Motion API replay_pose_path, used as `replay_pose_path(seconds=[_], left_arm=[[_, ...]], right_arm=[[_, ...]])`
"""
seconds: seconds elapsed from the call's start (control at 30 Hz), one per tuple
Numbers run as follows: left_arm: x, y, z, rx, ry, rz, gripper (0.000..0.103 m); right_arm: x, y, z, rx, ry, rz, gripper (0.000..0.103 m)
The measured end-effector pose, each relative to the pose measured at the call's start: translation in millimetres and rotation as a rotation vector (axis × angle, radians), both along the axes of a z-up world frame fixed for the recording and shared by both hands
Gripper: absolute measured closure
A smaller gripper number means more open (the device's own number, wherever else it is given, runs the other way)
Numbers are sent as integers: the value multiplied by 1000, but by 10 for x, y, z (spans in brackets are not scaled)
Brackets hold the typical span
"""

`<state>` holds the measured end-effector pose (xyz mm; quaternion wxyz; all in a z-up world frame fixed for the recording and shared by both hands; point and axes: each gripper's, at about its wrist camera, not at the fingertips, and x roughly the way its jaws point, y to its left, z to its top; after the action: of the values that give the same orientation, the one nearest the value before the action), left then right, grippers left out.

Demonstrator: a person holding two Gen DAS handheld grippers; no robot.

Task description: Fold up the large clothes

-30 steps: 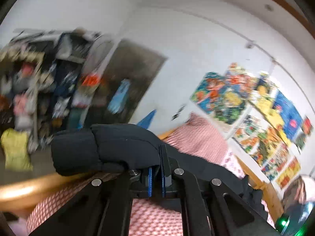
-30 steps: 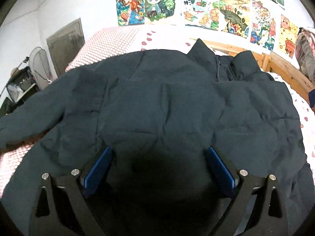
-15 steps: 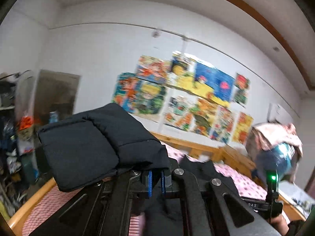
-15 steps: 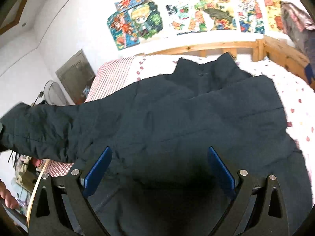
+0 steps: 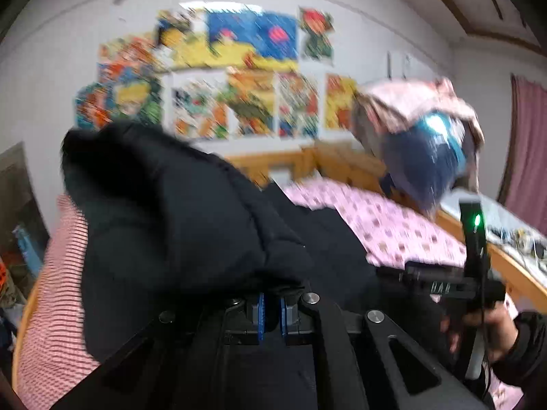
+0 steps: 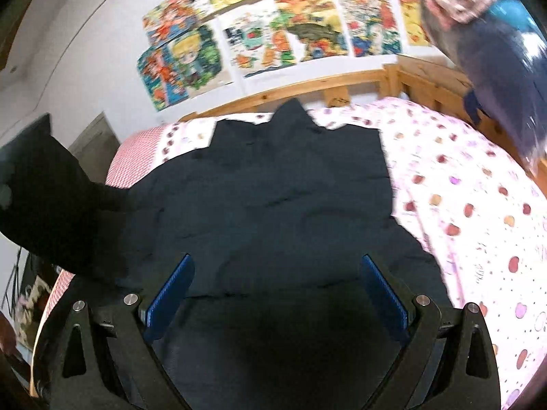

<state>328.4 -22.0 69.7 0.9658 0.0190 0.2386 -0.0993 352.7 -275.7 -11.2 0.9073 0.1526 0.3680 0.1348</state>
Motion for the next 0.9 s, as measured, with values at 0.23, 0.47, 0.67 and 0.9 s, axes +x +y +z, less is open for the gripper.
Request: replay_pose_path(seconds=[0.23, 0.47, 0.67, 0.9], left_arm=[[353, -397, -584, 125, 183, -91, 97], [431, -490, -982, 178, 305, -102, 96], [454, -592, -1075, 211, 340, -105, 96], [479, -554, -1134, 212, 361, -114, 96]], right_arm=[[194, -467, -352, 128, 24, -52, 8], [335, -729, -834, 487, 1, 38, 8], [444, -640, -1029, 671, -2, 131, 8], [583, -200, -1224, 768, 85, 201, 8]])
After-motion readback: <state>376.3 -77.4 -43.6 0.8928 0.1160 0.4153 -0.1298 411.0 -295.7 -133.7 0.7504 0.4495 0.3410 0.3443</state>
